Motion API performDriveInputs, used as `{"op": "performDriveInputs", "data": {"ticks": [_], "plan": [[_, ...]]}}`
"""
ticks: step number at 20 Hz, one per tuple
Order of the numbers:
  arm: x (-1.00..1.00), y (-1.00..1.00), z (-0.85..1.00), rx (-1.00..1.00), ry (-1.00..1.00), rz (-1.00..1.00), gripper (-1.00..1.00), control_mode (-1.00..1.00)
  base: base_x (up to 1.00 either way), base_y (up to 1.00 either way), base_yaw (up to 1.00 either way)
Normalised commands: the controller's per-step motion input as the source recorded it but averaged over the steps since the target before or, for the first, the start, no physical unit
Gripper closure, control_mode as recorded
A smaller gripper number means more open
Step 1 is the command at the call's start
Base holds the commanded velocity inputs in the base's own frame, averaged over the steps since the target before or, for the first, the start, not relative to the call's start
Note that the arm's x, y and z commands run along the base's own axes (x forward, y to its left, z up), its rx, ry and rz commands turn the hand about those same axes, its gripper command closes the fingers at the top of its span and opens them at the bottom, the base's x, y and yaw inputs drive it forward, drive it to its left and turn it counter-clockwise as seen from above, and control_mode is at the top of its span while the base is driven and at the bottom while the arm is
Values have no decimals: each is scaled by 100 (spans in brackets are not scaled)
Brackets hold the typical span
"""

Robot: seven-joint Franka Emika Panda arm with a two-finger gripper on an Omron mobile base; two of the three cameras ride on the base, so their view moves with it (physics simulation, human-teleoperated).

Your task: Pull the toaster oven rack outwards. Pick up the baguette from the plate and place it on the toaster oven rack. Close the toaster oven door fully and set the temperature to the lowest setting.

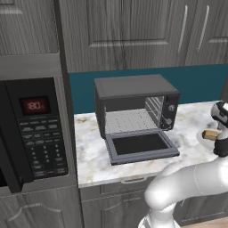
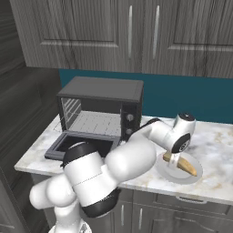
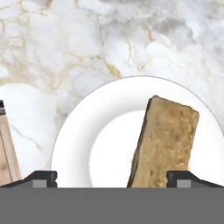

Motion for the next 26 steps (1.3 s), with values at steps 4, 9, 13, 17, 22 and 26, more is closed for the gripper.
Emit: {"op": "performDriveInputs", "data": {"ticks": [4,9,13,17,22,26], "plan": [[18,-47,-19,7,1,1,-100,-100,0,0,0],[16,-30,-21,5,3,1,-100,-100,0,0,0],[29,-1,-29,0,3,0,-100,-100,0,0,0],[24,-3,-30,0,4,0,-100,-100,0,0,0],[2,-3,-61,2,14,0,-100,-100,0,0,0],[-27,0,-91,1,15,0,100,-100,0,0,0]]}}
